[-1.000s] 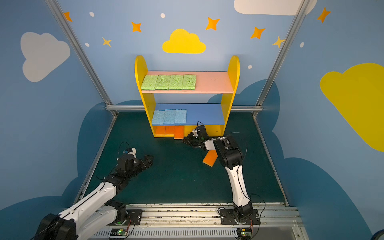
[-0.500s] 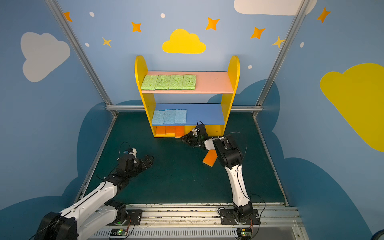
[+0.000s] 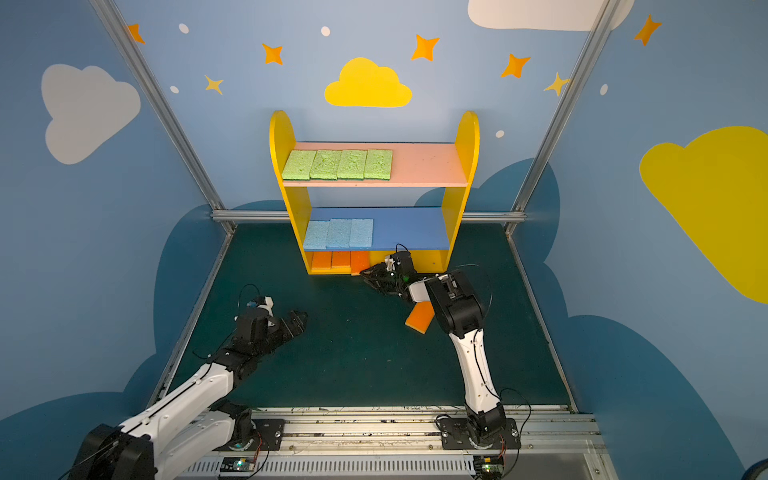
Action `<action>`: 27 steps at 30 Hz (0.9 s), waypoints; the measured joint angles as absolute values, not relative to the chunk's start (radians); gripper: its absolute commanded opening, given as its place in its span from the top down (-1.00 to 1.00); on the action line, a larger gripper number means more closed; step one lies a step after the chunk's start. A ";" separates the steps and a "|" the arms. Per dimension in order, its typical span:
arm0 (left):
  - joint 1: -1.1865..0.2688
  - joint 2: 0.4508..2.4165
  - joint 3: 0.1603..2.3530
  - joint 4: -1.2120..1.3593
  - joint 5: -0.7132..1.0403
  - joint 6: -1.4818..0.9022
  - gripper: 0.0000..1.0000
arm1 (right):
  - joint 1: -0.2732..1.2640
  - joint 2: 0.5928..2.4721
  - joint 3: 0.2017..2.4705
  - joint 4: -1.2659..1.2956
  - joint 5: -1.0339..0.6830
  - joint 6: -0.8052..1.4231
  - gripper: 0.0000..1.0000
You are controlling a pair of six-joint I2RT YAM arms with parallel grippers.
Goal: Place and organize the cleaning sponges onto the shelf
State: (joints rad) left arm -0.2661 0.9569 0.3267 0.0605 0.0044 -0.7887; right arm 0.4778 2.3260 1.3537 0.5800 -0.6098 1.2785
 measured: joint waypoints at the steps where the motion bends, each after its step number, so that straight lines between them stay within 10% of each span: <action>1: -0.266 0.954 0.327 0.060 0.004 -0.789 -1.00 | 0.478 2.326 1.355 0.579 -0.607 1.279 0.19; 13: -0.266 0.949 0.326 0.060 0.004 -0.788 -1.00 | 0.473 2.343 1.382 0.573 -0.588 1.293 0.78; 27: -0.266 0.956 0.326 0.061 0.005 -0.789 -0.99 | 0.459 2.343 1.359 0.589 -0.588 1.304 0.73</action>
State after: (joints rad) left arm -0.2661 0.9558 0.3264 0.0608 0.0048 -0.7887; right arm 0.4587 2.3428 1.3594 0.5888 -0.5880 1.3037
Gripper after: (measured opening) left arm 0.997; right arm 0.089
